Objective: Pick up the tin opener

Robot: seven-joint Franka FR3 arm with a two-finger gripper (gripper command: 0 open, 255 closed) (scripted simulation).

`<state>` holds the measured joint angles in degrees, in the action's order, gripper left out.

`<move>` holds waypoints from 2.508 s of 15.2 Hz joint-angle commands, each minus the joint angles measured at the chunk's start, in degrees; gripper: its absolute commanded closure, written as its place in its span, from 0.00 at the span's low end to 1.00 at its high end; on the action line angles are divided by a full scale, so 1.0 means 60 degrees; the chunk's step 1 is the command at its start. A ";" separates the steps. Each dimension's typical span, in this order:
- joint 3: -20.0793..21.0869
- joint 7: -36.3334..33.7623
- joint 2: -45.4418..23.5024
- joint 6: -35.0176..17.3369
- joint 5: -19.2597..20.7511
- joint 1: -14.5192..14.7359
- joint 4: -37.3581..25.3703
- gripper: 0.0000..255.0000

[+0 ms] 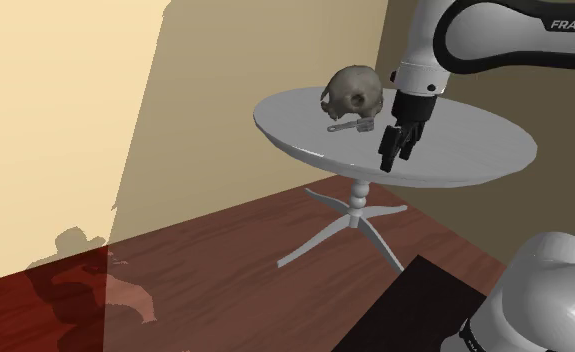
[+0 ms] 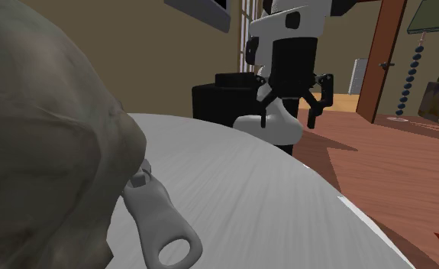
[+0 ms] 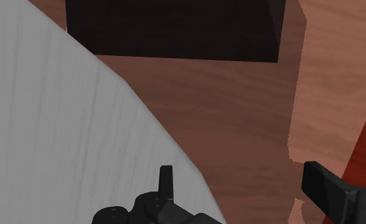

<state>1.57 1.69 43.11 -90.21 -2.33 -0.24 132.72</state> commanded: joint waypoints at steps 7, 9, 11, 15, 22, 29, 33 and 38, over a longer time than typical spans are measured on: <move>-0.0752 0.1244 -0.1480 -0.0549 0.0856 -0.0274 -0.1003 0.00; -0.0979 0.1639 -0.2014 -0.0709 0.1080 -0.0349 -0.1425 0.00; -0.1195 0.2027 -0.2565 -0.0853 0.1272 -0.0416 -0.1890 0.00; -0.1601 0.2791 -0.3718 -0.1080 0.1559 -0.0529 -0.2956 0.00; -0.2209 0.4126 -0.5914 -0.1224 0.1727 -0.0742 -0.5306 0.00; -0.2300 0.4258 -0.6193 -0.1861 0.1751 -0.0793 -0.4997 0.00; -0.2310 0.4217 -0.6162 -0.2193 0.1769 -0.0792 -0.4632 0.00; -0.2313 0.4212 -0.6164 -0.2268 0.1771 -0.0794 -0.4560 1.00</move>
<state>-12.30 26.96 6.35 -103.73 8.31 -5.01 105.24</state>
